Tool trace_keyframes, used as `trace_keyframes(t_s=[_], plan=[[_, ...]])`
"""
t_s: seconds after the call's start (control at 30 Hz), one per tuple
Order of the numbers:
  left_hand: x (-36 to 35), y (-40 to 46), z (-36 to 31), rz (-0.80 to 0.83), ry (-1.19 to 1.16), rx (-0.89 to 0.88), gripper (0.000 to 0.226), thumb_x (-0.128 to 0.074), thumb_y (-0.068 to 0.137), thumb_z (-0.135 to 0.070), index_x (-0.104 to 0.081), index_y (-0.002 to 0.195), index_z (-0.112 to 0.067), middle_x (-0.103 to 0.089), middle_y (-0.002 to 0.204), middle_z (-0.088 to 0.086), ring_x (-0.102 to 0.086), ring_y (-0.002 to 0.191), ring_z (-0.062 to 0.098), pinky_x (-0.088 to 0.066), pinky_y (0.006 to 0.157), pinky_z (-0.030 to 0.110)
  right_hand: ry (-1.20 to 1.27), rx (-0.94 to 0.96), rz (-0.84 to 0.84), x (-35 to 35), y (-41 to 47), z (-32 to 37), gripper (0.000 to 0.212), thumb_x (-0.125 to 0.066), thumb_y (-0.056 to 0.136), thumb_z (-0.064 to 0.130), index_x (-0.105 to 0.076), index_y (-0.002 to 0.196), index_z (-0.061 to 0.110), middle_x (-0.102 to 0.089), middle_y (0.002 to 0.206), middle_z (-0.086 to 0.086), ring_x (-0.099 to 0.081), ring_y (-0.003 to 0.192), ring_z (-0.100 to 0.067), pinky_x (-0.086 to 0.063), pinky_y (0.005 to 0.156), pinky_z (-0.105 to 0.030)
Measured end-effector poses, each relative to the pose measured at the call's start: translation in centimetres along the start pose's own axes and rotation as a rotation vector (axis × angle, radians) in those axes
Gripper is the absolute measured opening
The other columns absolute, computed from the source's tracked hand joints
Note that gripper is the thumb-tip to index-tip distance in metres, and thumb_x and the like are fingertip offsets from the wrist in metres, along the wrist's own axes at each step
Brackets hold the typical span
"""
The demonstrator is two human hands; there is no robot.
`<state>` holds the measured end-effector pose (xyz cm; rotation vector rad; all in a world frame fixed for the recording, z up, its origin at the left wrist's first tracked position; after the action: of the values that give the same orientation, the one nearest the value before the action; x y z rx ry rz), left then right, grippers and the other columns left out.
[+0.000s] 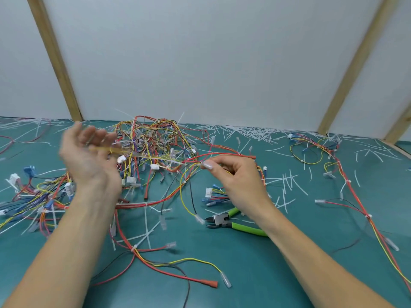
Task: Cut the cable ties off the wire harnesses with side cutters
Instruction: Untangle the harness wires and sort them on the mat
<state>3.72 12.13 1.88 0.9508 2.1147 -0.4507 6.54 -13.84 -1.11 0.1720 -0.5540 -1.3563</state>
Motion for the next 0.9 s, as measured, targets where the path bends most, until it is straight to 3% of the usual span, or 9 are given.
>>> trace_keyframes(t_s=[0.07,0.13,0.2,0.23,0.33,0.4,0.5,0.63,0.9], plan=[[0.7,0.8,-1.4,-0.063,0.020,-0.186,0.023,-0.045,0.100,-0.034,-0.059,0.086,-0.021,-0.061,0.075,-0.005,-0.066,0.074,0.013,-0.046,0.072,0.028,0.037,-0.027,-0.025,0.2,0.1,-0.3,0.019,-0.069,0.097,0.026,-0.077,0.081,0.028,-0.047,0.059,0.013,-0.034,0.052,-0.004,-0.029,0.052,-0.014],[0.5,0.4,-2.4,-0.034,0.287,-0.509,0.014,-0.046,0.101,-0.027,-0.056,0.098,-0.016,-0.059,0.084,0.001,-0.063,0.078,0.014,-0.046,0.074,0.033,0.043,-0.061,-0.050,0.5,0.3,-0.7,0.022,-0.067,0.099,0.022,-0.073,0.080,0.030,-0.050,0.056,0.018,-0.043,0.048,-0.002,-0.034,0.051,-0.011],[-1.1,-2.2,-1.6,0.160,0.624,-0.816,0.010,-0.056,0.098,-0.026,-0.057,0.096,-0.016,-0.058,0.085,0.006,-0.059,0.078,0.018,-0.045,0.074,0.037,0.017,-0.055,-0.065,0.6,0.2,-0.8,0.021,-0.067,0.099,0.021,-0.073,0.080,0.027,-0.054,0.059,0.018,-0.046,0.052,0.000,-0.037,0.054,-0.013],[-2.3,-4.1,-0.7,0.319,0.741,-0.890,0.010,-0.061,0.096,-0.026,-0.059,0.091,-0.017,-0.060,0.080,0.003,-0.058,0.075,0.017,-0.045,0.072,0.035,0.001,-0.042,-0.074,0.6,0.2,-0.9,0.019,-0.068,0.098,0.022,-0.073,0.080,0.024,-0.053,0.061,0.016,-0.043,0.056,-0.001,-0.036,0.056,-0.017],[-4.8,-8.8,2.4,0.790,0.986,-0.949,0.019,-0.068,0.092,-0.032,-0.067,0.080,-0.018,-0.062,0.073,-0.009,-0.059,0.070,0.011,-0.046,0.069,0.033,-0.073,0.018,-0.123,0.4,-0.2,-0.8,0.017,-0.069,0.094,0.031,-0.073,0.080,0.023,-0.042,0.057,0.005,-0.035,0.056,-0.009,-0.031,0.055,-0.030],[-5.2,-9.6,4.0,0.927,1.186,-0.963,0.020,-0.071,0.088,-0.043,-0.072,0.086,-0.023,-0.060,0.077,-0.010,-0.058,0.074,0.014,-0.045,0.072,0.040,-0.163,0.071,-0.145,0.3,-0.5,-0.7,0.018,-0.068,0.092,0.035,-0.074,0.080,0.024,-0.042,0.054,0.004,-0.034,0.054,-0.009,-0.030,0.053,-0.031],[-4.9,-9.2,4.9,0.961,1.382,-0.974,0.022,-0.073,0.085,-0.049,-0.073,0.089,-0.028,-0.059,0.081,-0.011,-0.057,0.078,0.014,-0.041,0.073,0.037,-0.289,0.099,-0.151,0.2,-0.8,-0.6,0.015,-0.069,0.091,0.034,-0.074,0.081,0.024,-0.048,0.055,0.010,-0.041,0.055,-0.012,-0.035,0.054,-0.032],[-4.5,-8.1,4.7,1.022,1.422,-0.983,0.012,-0.077,0.086,-0.031,-0.076,0.097,-0.025,-0.063,0.086,-0.008,-0.061,0.082,0.020,-0.046,0.072,0.041,-0.229,0.076,-0.136,0.3,-0.6,-0.6,0.018,-0.072,0.095,0.029,-0.075,0.079,0.022,-0.056,0.056,0.006,-0.042,0.054,-0.009,-0.036,0.055,-0.030],[-4.2,-7.9,4.6,0.879,1.386,-1.040,0.009,-0.074,0.090,-0.031,-0.074,0.088,-0.022,-0.067,0.082,-0.009,-0.063,0.079,0.019,-0.042,0.074,0.039,-0.207,0.010,-0.108,-0.1,-0.6,-0.9,0.024,-0.071,0.094,0.024,-0.068,0.071,0.019,-0.049,0.050,0.010,-0.038,0.049,-0.009,-0.031,0.058,-0.024]])
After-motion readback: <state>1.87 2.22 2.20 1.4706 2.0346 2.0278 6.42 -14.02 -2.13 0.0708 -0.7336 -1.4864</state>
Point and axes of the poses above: each hand's wrist, its own y-axis towards the middle knuckle, its own x-axis out of the back of the hand, z = x × y, the point moved 3 cm from there along y, towards the middle knuckle
